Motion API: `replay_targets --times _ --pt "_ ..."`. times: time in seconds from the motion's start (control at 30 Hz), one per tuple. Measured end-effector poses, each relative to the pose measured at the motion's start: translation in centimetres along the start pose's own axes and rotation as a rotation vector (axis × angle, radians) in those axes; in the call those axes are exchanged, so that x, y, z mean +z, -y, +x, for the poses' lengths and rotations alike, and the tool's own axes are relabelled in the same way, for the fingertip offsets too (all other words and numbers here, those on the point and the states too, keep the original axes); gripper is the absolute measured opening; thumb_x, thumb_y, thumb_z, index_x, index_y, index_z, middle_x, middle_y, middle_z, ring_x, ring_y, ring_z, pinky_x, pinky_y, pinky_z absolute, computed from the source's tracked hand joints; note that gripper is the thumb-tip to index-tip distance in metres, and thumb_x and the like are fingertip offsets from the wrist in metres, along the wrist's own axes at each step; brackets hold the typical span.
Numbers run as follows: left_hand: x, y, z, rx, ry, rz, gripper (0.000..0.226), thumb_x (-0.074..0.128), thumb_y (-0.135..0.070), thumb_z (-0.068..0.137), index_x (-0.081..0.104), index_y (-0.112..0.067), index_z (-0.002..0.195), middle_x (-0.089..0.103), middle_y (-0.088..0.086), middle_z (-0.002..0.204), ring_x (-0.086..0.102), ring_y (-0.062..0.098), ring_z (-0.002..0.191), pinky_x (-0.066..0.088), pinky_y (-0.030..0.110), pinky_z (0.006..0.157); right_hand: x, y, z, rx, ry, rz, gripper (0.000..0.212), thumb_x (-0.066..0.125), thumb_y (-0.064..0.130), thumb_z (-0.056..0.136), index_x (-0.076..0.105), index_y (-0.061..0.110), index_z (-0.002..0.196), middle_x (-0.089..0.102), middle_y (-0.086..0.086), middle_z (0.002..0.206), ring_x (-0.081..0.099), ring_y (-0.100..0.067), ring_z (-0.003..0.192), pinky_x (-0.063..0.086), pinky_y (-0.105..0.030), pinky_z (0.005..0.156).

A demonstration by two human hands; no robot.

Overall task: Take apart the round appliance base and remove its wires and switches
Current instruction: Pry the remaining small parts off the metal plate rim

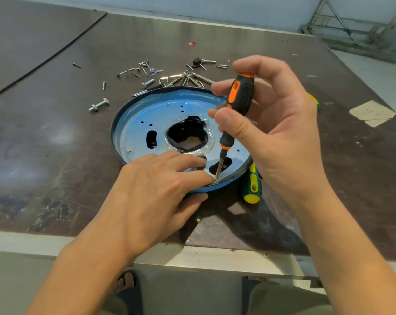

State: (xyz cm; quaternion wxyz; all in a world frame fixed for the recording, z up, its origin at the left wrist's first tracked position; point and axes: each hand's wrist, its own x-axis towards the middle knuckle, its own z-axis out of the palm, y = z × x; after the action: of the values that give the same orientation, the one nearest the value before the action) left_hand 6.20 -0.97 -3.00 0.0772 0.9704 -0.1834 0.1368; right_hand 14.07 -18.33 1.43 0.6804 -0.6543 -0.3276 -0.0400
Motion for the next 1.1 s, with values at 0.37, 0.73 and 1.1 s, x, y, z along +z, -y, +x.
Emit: replay_targets --times 0.37,0.73,1.1 --pt "0.1 0.0 -0.1 -0.023 -0.009 -0.016 0.026 0.061 -0.042 0.086 0.071 -0.036 0.11 0.068 -0.01 0.122 0.066 0.015 0.101 0.055 0.034 0.066 -0.8 -0.1 0.3 -0.034 -0.05 -0.084 0.028 0.069 0.002 0.094 0.057 0.013 0.117 0.062 -0.007 0.104 0.065 -0.02 0.091 0.059 -0.053 0.086" --pt "0.1 -0.1 -0.1 -0.027 -0.011 -0.021 0.025 0.065 -0.041 0.084 0.072 -0.035 0.108 0.068 -0.01 0.12 0.067 0.015 0.1 0.056 0.034 0.067 -0.9 -0.5 0.3 -0.054 -0.02 -0.034 0.027 0.06 0.0 0.099 0.057 0.002 0.126 0.064 -0.015 0.111 0.07 -0.018 0.099 0.059 -0.029 0.081" --pt "0.1 0.0 -0.1 -0.032 0.006 -0.026 0.027 0.06 -0.043 0.087 0.071 -0.036 0.11 0.067 -0.01 0.123 0.066 0.014 0.103 0.058 0.036 0.069 -0.9 -0.5 0.3 -0.102 -0.002 -0.029 0.03 0.057 -0.004 0.098 0.057 0.006 0.127 0.065 -0.023 0.109 0.067 -0.03 0.097 0.058 -0.03 0.081"
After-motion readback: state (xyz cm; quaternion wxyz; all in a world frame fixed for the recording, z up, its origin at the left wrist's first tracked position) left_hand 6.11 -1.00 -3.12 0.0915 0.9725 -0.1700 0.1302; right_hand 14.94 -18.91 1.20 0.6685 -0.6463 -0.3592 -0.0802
